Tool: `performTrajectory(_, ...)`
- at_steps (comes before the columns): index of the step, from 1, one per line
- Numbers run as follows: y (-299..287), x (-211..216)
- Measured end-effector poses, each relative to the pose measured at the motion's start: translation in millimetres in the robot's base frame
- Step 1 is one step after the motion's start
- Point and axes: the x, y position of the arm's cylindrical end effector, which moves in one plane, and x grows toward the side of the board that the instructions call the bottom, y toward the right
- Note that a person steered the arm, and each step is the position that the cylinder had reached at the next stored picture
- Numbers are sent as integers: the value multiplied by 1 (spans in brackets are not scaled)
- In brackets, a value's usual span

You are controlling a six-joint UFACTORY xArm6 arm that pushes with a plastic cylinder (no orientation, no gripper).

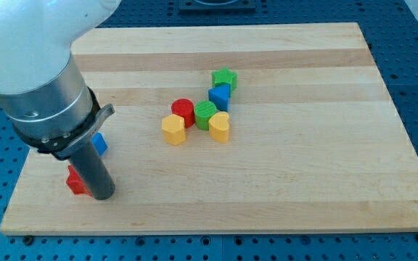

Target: Place the blue cube into the red star

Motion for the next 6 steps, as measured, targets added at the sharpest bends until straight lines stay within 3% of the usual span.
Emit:
performTrajectory(1,-1,3)
performTrajectory(2,34,3)
performTrajectory(3,45,-53)
performTrajectory(5,9,-104)
performTrajectory(6,-25,-103)
